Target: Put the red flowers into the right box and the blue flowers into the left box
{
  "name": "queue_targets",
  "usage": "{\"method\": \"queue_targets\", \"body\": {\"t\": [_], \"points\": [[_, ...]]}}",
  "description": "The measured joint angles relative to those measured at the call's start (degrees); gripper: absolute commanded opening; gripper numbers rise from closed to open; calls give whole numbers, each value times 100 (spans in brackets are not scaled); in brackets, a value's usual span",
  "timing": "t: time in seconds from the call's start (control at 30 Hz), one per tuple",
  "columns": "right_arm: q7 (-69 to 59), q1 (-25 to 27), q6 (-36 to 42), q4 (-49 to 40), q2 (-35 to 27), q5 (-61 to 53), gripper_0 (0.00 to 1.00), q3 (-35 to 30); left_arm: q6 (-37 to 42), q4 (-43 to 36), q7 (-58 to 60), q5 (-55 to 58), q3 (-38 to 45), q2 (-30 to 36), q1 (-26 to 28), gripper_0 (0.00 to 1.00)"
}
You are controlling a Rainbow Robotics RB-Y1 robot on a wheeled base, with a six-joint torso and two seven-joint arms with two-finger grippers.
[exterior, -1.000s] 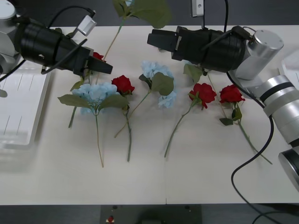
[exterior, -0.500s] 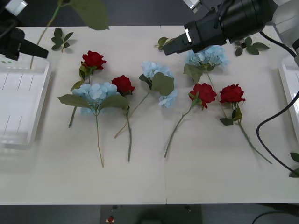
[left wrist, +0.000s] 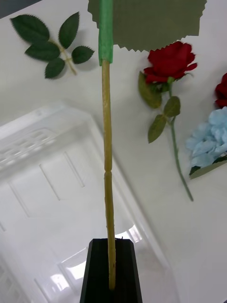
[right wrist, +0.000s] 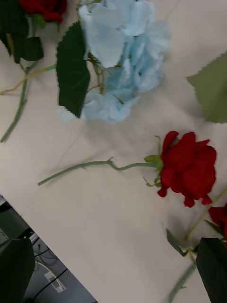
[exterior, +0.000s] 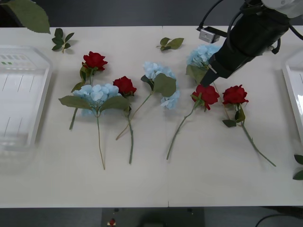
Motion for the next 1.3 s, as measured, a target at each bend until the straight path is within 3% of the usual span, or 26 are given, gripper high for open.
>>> {"method": "queue_targets", "body": {"t": [0.2, 0.47, 0.63, 0.87, 1.3], "points": [[0, 311, -261, -35, -316, 309, 100, -293, -90, -77, 1, -945, 459, 108, 346, 0], [0, 418, -1394, -149, -1080, 309, 100, 802, -575, -931, 619, -1915, 826, 108, 1317, 0], [0, 755, -1731, -410, -1249, 338, 100, 866, -701, -1213, 1083, -2232, 624, 94, 1759, 0], [-35, 1476, -2075, -1022, -1513, 510, 100, 656, -702, -1212, 1629, -2803, 527, -308, 1821, 0], [-360, 1982, -2654, -1301, -1767, 1028, 100, 770, -962, -1212, 1745, -3006, -56, -580, 1843, 0]]}}
